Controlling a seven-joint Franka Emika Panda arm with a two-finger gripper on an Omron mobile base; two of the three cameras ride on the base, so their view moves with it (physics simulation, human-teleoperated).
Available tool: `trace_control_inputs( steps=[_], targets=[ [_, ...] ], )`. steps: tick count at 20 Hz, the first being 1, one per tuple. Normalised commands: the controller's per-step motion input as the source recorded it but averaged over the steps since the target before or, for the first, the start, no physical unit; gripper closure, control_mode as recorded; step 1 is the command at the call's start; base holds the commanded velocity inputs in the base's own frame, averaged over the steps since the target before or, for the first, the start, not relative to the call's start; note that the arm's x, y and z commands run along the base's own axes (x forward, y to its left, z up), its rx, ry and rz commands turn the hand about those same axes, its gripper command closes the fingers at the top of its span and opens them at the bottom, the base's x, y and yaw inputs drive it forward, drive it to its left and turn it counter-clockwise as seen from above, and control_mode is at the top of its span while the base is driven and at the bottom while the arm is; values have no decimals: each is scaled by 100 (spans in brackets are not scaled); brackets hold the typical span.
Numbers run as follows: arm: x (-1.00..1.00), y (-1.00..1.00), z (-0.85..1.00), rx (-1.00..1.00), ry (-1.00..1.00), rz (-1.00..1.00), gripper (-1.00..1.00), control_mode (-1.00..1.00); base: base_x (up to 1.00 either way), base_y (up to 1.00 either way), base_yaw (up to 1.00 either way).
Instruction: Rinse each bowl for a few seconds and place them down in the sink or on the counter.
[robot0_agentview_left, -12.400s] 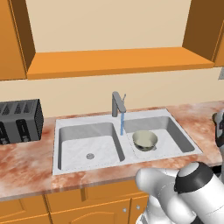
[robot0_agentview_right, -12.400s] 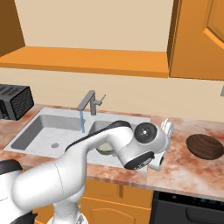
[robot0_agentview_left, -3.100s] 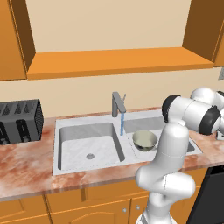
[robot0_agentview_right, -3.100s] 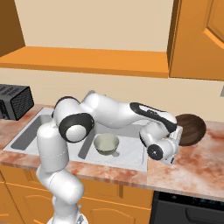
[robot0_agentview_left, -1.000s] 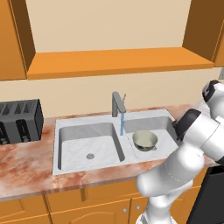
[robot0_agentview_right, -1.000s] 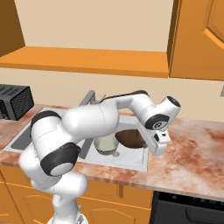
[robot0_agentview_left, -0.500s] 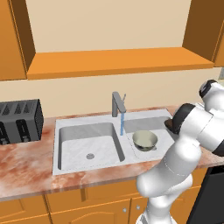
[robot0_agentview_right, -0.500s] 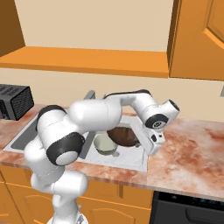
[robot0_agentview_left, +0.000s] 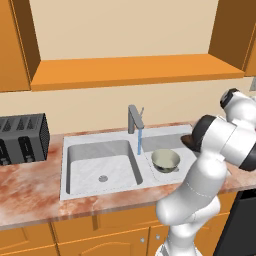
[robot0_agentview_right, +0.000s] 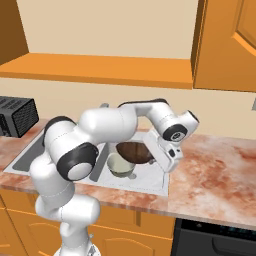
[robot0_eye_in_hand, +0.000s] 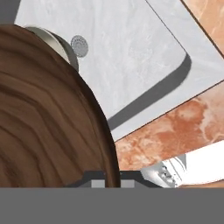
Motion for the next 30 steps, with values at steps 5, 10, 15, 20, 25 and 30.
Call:
trace_control_inputs(
  steps=[5, 10, 15, 20, 25, 30],
  targets=[
    [0, 18, 0, -1, -4, 7, 100, -100, 0, 0, 0],
    [1, 32, 0, 0, -8, 4, 100, -100, 0, 0, 0],
    [8, 37, 0, 0, -9, 3, 100, -100, 0, 0, 0],
    [23, 29, 0, 0, 0, 4, 100, -100, 0, 0, 0],
    [19, 35, 0, 0, -1, 3, 100, -100, 0, 0, 0],
    [11, 34, 0, 0, -2, 3, 100, -100, 0, 0, 0]
  ],
)
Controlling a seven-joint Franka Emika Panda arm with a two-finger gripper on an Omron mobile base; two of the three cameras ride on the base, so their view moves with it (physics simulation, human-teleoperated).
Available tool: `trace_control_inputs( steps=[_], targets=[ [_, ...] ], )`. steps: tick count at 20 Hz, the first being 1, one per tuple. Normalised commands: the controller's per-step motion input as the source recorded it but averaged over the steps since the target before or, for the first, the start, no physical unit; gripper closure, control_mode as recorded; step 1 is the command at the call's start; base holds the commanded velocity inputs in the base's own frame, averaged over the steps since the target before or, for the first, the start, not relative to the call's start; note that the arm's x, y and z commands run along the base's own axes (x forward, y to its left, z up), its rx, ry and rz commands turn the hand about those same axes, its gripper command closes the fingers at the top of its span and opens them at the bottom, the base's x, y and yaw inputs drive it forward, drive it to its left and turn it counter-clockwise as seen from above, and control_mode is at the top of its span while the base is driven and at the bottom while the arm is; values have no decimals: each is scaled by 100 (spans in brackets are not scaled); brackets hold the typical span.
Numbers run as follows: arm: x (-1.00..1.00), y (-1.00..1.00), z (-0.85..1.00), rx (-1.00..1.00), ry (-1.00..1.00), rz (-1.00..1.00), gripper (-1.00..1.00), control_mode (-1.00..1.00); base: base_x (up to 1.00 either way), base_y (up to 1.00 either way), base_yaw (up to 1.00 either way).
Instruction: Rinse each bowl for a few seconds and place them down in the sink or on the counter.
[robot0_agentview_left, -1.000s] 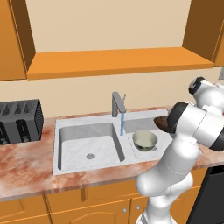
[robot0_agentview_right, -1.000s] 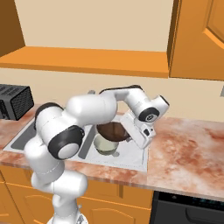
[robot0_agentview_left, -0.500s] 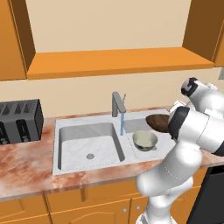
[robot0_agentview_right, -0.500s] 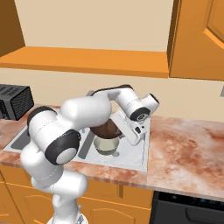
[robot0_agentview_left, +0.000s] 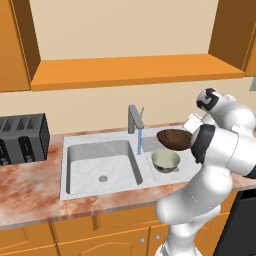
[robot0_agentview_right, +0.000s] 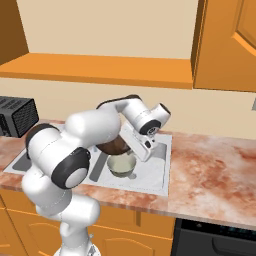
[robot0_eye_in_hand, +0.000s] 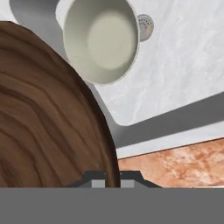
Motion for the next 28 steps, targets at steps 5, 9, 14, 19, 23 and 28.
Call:
trace_control_inputs(
  steps=[5, 9, 14, 19, 23, 28],
  targets=[
    [6, 35, 0, 0, -2, 4, 100, -100, 0, 0, 0],
    [2, 38, 0, 0, -3, 4, 100, -100, 0, 0, 0],
    [3, 36, 0, 0, -2, 4, 100, -100, 0, 0, 0],
    [8, 32, 0, 0, -1, 5, 100, -100, 0, 0, 0],
    [13, 23, 0, 0, 0, 6, 100, -100, 0, 0, 0],
    [18, 7, -15, -1, 0, 7, 100, -100, 0, 0, 0]
  ],
)
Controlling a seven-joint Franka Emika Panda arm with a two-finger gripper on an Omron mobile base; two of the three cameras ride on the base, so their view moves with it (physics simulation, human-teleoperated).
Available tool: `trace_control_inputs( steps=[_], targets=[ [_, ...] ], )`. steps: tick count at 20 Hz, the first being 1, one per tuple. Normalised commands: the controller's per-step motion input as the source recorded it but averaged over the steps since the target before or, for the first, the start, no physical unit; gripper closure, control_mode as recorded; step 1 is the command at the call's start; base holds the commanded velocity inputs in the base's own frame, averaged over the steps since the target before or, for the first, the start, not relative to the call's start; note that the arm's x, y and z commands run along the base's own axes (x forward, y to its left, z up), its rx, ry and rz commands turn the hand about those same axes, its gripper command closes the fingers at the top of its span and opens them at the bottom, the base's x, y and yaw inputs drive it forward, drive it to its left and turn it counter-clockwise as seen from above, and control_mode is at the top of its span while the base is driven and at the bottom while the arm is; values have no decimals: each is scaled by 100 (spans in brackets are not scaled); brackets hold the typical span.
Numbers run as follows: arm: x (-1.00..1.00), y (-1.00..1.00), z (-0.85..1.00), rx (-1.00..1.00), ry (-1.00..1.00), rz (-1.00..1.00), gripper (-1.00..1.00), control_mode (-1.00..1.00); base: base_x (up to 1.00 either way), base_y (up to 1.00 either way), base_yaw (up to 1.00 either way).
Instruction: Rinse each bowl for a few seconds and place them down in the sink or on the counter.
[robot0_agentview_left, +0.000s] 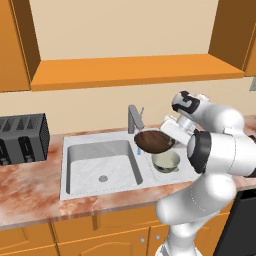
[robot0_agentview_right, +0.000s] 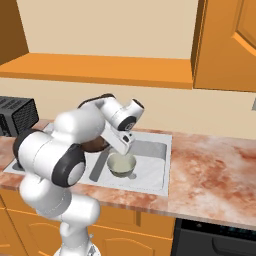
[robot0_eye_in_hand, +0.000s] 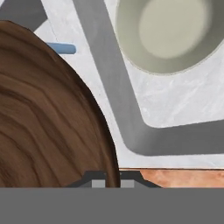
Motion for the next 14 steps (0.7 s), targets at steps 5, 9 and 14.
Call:
trace_control_inputs(
  steps=[5, 9, 14],
  targets=[
    [21, 0, -36, -6, 0, 8, 100, -100, 0, 0, 0],
    [23, 6, -23, -3, -2, 6, 100, -100, 0, 0, 0],
    [26, 7, -8, 0, -6, 4, 100, -100, 0, 0, 0]
  ],
)
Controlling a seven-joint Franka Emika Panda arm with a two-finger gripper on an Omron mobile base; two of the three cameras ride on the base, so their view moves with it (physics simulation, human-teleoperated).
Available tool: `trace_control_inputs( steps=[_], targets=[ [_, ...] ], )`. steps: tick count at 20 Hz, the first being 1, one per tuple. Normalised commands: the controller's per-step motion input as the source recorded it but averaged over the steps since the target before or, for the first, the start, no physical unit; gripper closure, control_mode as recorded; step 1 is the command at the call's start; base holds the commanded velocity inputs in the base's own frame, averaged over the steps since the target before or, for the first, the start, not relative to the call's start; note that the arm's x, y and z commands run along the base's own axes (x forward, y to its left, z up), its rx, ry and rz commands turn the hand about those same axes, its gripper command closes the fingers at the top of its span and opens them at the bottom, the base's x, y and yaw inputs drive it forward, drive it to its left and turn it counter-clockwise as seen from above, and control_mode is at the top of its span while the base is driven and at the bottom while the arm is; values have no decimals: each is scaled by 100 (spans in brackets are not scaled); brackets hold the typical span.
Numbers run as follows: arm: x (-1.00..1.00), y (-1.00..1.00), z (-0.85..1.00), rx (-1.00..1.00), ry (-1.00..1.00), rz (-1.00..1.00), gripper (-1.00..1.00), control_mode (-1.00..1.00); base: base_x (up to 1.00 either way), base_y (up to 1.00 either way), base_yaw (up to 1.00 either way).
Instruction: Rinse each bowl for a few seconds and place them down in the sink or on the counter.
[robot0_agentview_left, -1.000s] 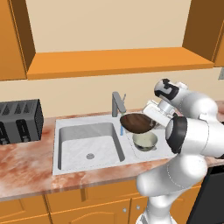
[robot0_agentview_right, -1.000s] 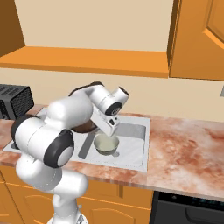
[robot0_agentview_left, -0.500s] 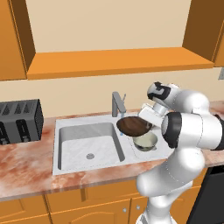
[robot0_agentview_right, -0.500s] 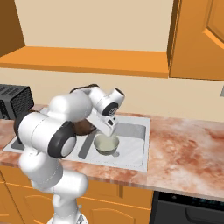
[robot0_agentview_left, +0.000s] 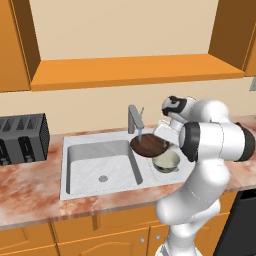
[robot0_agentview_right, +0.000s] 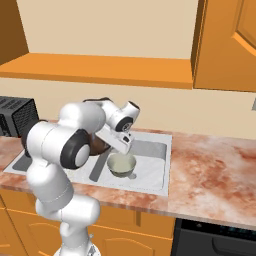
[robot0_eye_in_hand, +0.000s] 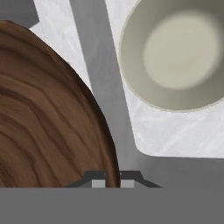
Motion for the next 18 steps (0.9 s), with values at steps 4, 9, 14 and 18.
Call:
trace_control_inputs(
  steps=[4, 9, 14, 18],
  targets=[
    [17, 0, -3, 0, -8, 3, 100, -100, 0, 0, 0],
    [-18, -28, 0, 0, -7, 3, 100, -100, 0, 0, 0],
    [-40, -43, 13, 0, -14, 2, 100, -100, 0, 0, 0],
    [-31, -44, 24, 0, -12, 1, 100, -100, 0, 0, 0]
  ],
)
